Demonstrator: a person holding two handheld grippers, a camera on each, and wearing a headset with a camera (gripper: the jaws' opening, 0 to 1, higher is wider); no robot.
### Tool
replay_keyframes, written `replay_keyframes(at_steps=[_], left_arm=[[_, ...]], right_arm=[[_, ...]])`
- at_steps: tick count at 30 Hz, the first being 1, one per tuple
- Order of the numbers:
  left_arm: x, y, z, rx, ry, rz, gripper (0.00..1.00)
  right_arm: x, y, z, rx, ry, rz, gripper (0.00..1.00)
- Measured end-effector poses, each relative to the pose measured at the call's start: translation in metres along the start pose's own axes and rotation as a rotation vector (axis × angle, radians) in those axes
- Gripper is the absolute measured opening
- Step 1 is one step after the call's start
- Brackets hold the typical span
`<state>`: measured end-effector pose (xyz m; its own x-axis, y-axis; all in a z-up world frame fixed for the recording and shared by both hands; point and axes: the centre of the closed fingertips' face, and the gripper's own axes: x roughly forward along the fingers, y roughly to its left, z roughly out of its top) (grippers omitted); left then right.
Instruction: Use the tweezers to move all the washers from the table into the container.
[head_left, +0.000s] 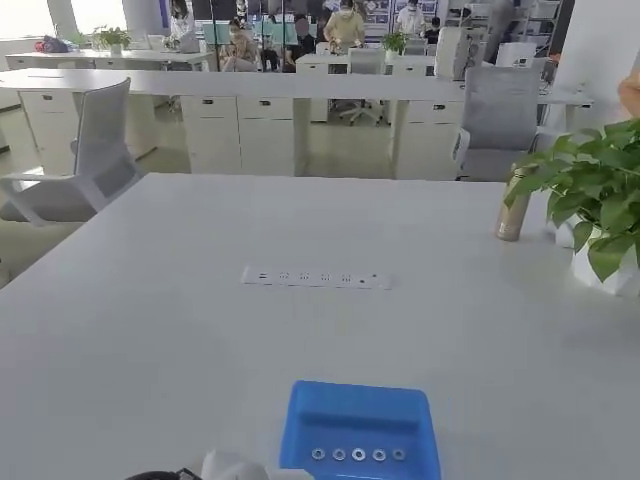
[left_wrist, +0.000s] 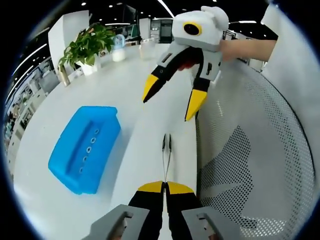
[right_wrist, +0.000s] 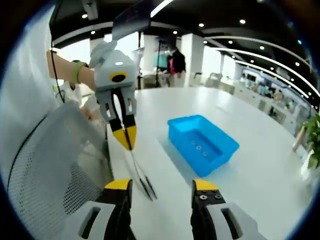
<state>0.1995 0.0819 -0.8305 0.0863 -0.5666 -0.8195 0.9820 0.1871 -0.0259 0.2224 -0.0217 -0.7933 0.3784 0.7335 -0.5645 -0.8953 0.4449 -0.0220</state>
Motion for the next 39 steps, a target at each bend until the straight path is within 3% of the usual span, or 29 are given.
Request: replay_keyframes(at_steps=[6, 9, 16, 20, 24, 27, 32, 34, 37, 39], left_arm=[[0.011, 0.003, -0.007, 0.024, 0.071, -0.018, 0.0], [0.014, 0.005, -0.008, 0.037, 0.092, -0.018, 0.0], [0.016, 0.007, -0.01, 0.068, 0.128, -0.021, 0.0], [0.02, 0.008, -0.015, 0.084, 0.157, -0.023, 0.0], [0.021, 0.008, -0.017, 0.102, 0.172, -0.018, 0.0], [0.021, 0.011, -0.017, 0.124, 0.172, -0.005, 0.0], [0.016, 0.011, -0.014, 0.098, 0.145, 0.007, 0.0], [0.009, 0.011, -0.009, 0.072, 0.109, 0.028, 0.0], [-0.002, 0.013, 0.0, 0.0, 0.033, 0.069, 0.0], [-0.015, 0.016, 0.011, -0.082, -0.07, 0.12, 0.07]], right_arm=[[-0.026, -0.019, 0.01, 0.064, -0.058, -0.101, 0.52], [-0.034, -0.03, 0.015, 0.136, -0.129, -0.149, 0.56], [-0.048, -0.036, 0.025, 0.251, -0.228, -0.204, 0.61], [-0.056, -0.04, 0.035, 0.278, -0.301, -0.247, 0.76], [-0.06, -0.041, 0.044, 0.281, -0.336, -0.254, 0.8], [-0.059, -0.042, 0.043, 0.294, -0.334, -0.254, 0.8], [-0.057, -0.039, 0.046, 0.28, -0.338, -0.252, 0.82], [-0.056, -0.039, 0.046, 0.269, -0.331, -0.255, 0.82], [-0.055, -0.04, 0.046, 0.265, -0.33, -0.258, 0.83], [-0.055, -0.041, 0.046, 0.266, -0.333, -0.259, 0.83]])
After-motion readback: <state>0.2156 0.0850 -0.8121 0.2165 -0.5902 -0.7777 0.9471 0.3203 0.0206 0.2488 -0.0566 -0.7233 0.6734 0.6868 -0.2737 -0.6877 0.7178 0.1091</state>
